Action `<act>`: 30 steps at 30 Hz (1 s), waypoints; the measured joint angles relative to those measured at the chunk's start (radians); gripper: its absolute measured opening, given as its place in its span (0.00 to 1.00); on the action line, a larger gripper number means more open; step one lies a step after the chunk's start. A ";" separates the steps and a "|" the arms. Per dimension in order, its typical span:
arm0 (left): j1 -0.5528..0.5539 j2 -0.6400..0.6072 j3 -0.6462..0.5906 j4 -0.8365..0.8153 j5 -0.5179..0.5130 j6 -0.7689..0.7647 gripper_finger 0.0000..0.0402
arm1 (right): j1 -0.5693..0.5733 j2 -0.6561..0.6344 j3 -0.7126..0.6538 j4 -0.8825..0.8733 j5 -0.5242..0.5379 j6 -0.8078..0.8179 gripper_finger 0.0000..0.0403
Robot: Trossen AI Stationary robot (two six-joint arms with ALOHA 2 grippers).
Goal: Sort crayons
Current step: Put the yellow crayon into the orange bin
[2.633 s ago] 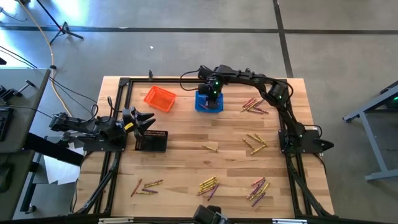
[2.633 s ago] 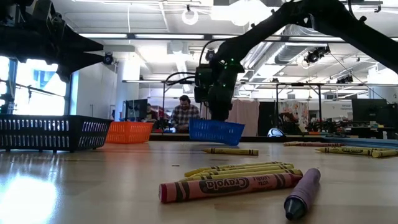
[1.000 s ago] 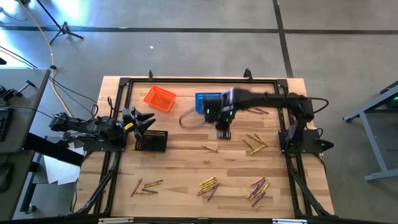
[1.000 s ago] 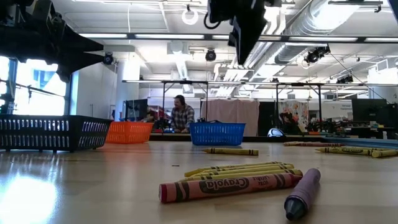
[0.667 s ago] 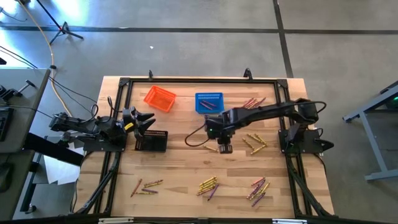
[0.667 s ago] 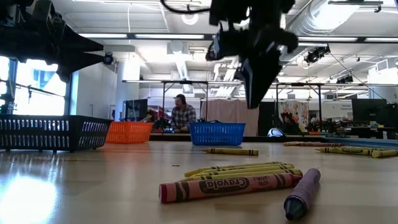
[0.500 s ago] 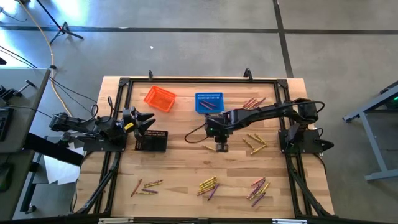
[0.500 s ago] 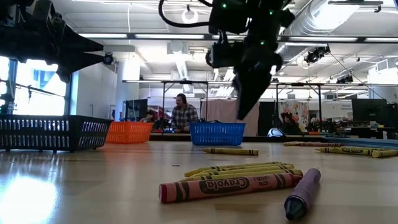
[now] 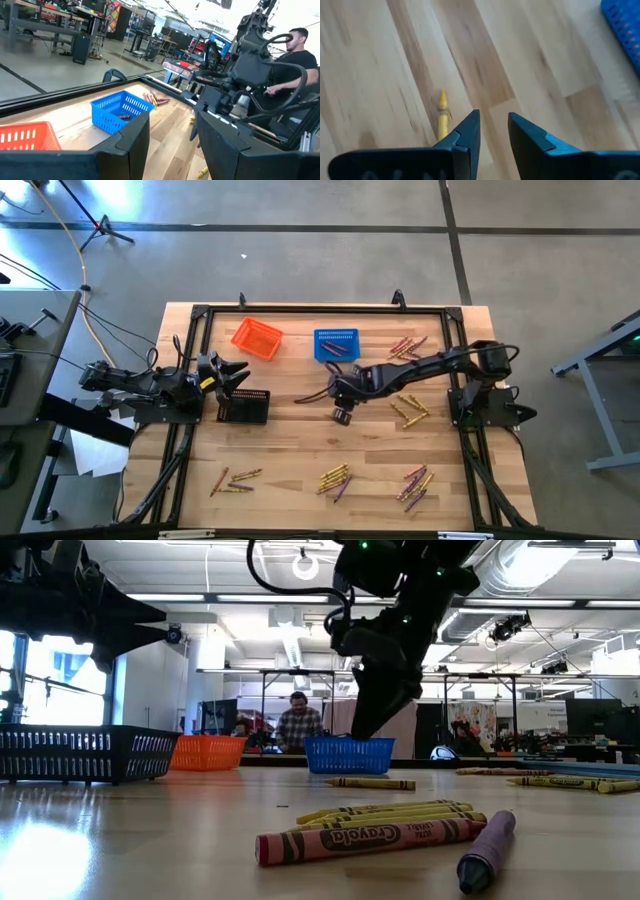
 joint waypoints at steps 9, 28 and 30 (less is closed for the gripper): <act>0.000 0.000 0.000 0.001 -0.001 0.000 0.38 | 0.057 0.035 0.001 0.055 -0.058 0.054 0.21; 0.000 0.007 0.000 0.000 -0.001 0.000 0.38 | 0.077 0.106 0.002 0.068 -0.066 0.030 0.21; 0.000 0.007 0.000 0.000 -0.001 0.000 0.38 | 0.077 0.106 0.002 0.065 -0.064 0.030 0.21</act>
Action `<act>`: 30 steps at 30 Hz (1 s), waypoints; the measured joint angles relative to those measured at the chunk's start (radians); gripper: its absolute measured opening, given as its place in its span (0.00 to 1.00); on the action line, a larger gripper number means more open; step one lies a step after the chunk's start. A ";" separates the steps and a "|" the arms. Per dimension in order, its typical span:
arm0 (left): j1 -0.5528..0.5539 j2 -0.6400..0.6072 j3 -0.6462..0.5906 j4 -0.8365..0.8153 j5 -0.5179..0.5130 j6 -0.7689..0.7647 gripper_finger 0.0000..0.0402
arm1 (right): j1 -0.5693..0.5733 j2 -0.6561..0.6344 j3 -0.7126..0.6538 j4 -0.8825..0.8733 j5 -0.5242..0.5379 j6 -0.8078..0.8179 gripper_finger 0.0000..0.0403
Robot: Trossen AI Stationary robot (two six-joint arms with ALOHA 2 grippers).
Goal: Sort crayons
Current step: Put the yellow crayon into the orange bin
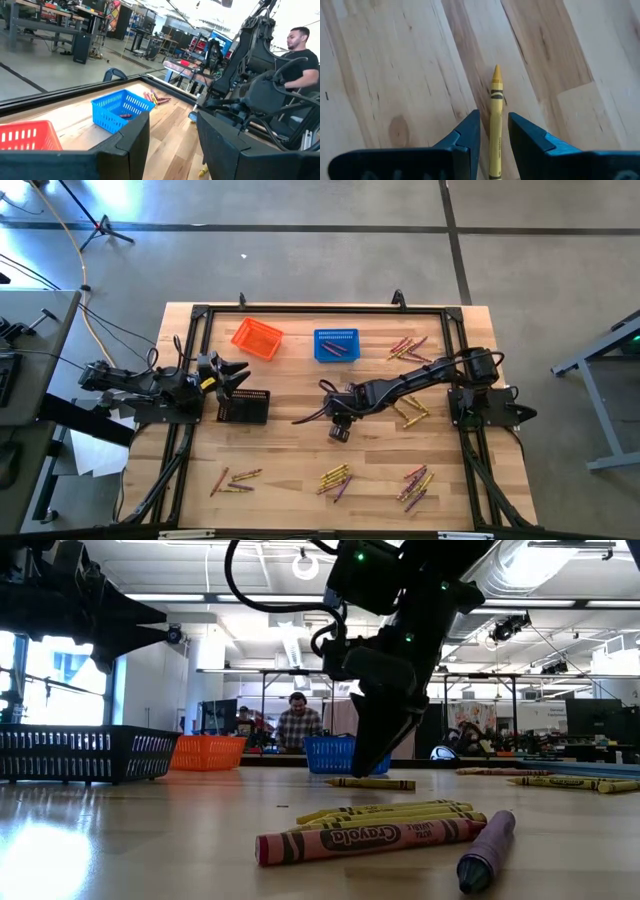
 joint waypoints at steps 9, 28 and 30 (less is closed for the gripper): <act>0.000 0.000 0.000 0.000 0.000 0.000 0.38 | -0.001 0.027 0.001 -0.005 0.013 -0.019 0.21; 0.000 0.000 0.000 0.000 0.002 0.000 0.38 | -0.049 0.023 0.001 0.005 0.011 -0.078 0.03; 0.000 0.000 0.000 0.000 0.002 0.000 0.38 | -0.060 -0.005 -0.003 -0.013 0.014 -0.109 0.02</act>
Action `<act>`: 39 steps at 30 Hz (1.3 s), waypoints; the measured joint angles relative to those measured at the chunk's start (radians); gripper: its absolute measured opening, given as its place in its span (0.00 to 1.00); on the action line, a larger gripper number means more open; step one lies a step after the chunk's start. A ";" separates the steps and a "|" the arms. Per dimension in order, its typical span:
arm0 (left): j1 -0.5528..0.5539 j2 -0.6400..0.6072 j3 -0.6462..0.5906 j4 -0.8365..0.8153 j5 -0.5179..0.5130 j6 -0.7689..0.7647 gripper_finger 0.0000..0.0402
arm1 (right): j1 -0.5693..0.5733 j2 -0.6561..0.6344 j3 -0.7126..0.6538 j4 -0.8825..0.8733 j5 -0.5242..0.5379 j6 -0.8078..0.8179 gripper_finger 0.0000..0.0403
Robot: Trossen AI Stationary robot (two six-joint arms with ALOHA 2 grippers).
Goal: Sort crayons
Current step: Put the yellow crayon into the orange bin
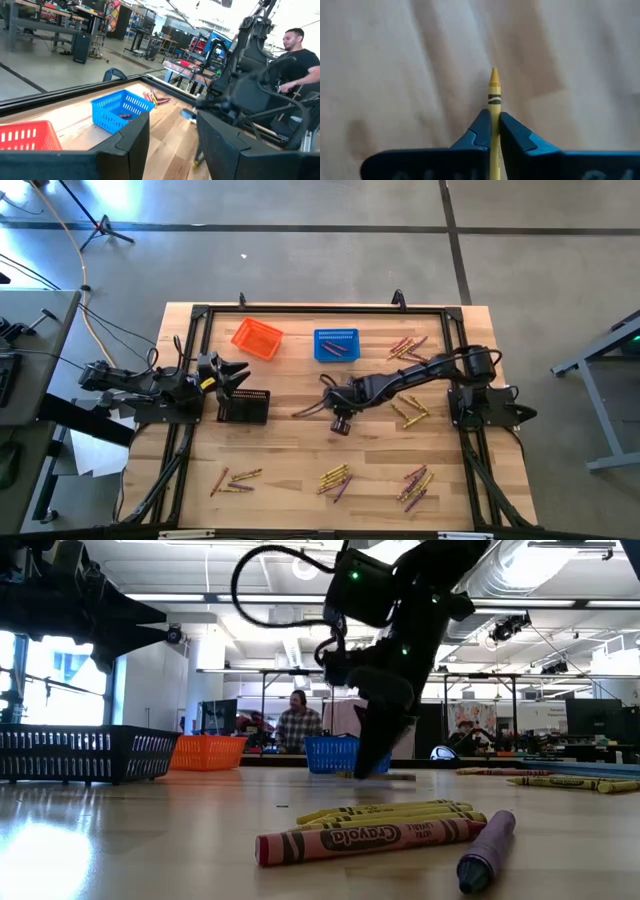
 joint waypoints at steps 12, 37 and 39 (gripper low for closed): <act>0.000 0.000 0.000 0.000 0.000 0.000 0.38 | -0.014 -0.226 0.003 0.016 0.063 -0.065 0.01; 0.000 0.000 0.000 0.007 -0.058 0.023 0.38 | 0.027 -0.381 0.004 0.188 0.091 -0.066 0.01; 0.001 0.000 0.000 0.013 -0.090 0.041 0.38 | 0.027 -0.381 0.004 0.187 0.091 -0.065 0.01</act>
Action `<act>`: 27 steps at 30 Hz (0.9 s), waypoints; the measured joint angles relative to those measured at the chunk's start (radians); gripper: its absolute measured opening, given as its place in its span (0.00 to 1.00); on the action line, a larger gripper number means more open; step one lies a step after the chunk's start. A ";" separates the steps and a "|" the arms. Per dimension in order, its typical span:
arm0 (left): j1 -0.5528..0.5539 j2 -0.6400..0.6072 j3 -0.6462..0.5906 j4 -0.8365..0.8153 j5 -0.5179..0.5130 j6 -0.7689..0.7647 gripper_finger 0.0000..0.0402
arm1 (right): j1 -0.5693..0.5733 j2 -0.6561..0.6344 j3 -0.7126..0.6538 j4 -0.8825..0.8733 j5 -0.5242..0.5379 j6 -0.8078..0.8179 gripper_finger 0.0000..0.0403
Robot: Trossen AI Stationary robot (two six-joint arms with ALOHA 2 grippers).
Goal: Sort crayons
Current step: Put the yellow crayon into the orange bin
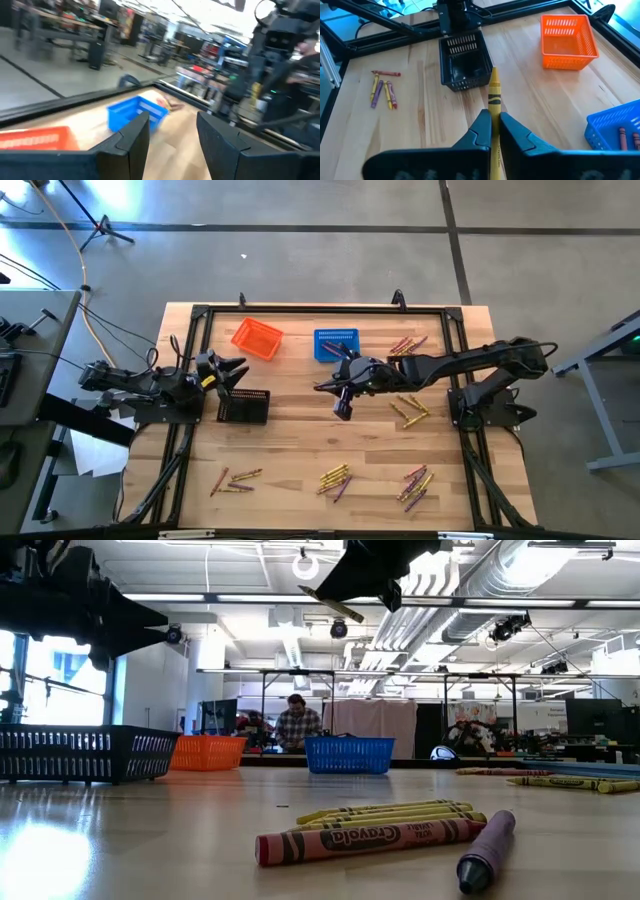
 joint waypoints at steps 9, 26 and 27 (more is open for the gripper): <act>0.000 0.001 0.000 0.103 0.090 -0.081 0.38 | 0.000 0.000 0.000 0.001 0.000 0.000 0.01; 0.000 0.379 0.000 0.580 0.319 -0.074 0.38 | -0.033 0.018 0.001 0.207 -0.072 -0.048 0.01; 0.000 0.426 0.000 0.629 0.319 -0.068 0.38 | -0.038 0.018 0.001 0.212 -0.081 -0.051 0.01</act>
